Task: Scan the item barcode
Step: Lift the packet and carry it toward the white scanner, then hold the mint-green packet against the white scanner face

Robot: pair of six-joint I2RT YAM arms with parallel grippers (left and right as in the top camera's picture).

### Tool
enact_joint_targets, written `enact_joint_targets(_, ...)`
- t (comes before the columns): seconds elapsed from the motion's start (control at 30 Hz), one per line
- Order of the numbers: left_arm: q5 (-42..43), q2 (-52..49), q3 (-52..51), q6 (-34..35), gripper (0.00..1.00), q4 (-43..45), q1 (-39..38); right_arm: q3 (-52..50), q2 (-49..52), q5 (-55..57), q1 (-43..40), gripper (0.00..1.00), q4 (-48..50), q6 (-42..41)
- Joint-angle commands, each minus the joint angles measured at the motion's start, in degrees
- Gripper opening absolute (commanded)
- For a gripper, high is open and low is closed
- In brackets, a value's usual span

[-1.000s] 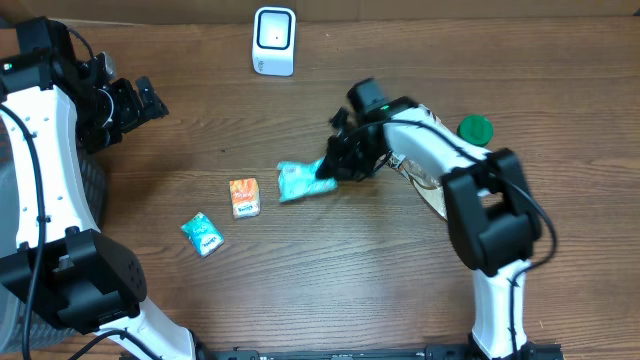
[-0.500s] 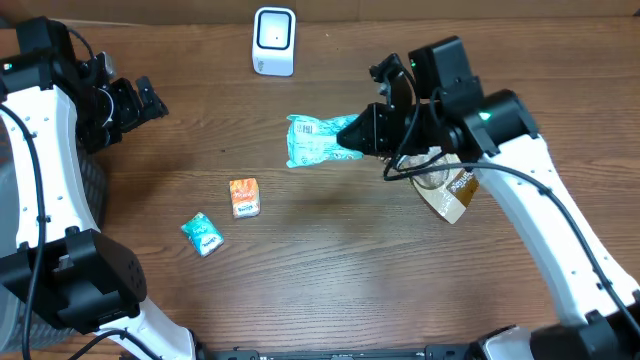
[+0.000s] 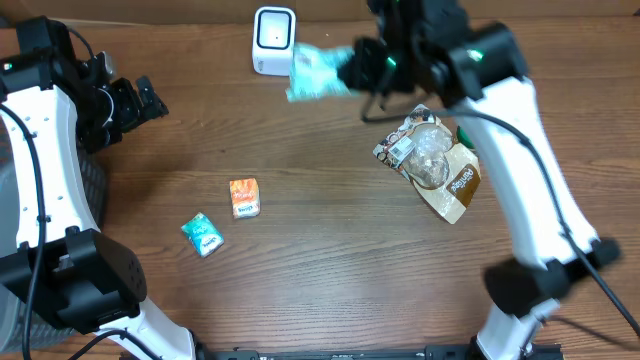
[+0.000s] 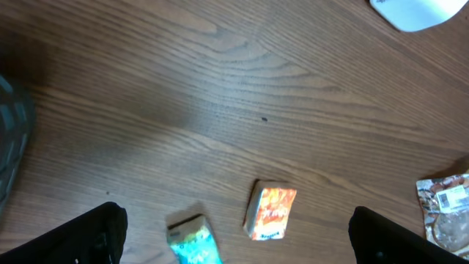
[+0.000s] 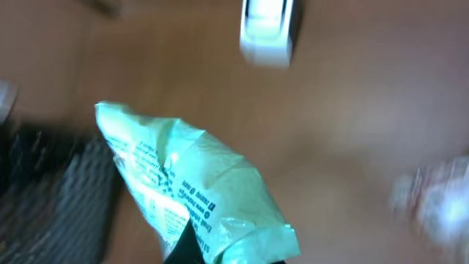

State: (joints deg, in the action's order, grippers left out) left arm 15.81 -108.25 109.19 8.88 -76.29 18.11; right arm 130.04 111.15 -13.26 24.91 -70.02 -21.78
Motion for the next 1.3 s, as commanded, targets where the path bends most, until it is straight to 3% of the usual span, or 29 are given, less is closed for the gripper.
enact_joint_targets(0.0, 0.5, 0.6, 0.8, 0.5, 1.0, 0.1, -0.1, 7.2, 9.8, 25.9, 3.5, 0.04, 9.7, 10.7)
enact_joint_targets(0.2, 0.5, 0.6, 0.8, 0.5, 1.0, 0.1, -0.1, 7.1, 22.3, 49.5, 6.2, 0.04, 40.5, 34.5)
enact_joint_targets(0.37, 0.5, 0.6, 0.8, 0.5, 1.0, 0.0, -0.1, 7.1, 31.4, 49.9, 6.2, 0.04, 63.1, 56.7)
enact_joint_targets(0.53, 0.5, 0.6, 0.8, 0.5, 1.0, 0.1, -0.1, 7.1, 36.8, 44.5, 6.2, 0.04, 70.4, 71.5)
enact_joint_targets(0.77, 0.5, 0.6, 0.8, 0.5, 1.0, 0.1, -0.1, 6.8, 38.6, 37.0, 6.2, 0.04, 71.6, 75.5)
enact_joint_targets(1.27, 0.5, 0.6, 0.8, 0.5, 1.0, 0.1, -0.1, 6.8, 38.6, 37.3, 6.2, 0.04, 71.1, 77.7)
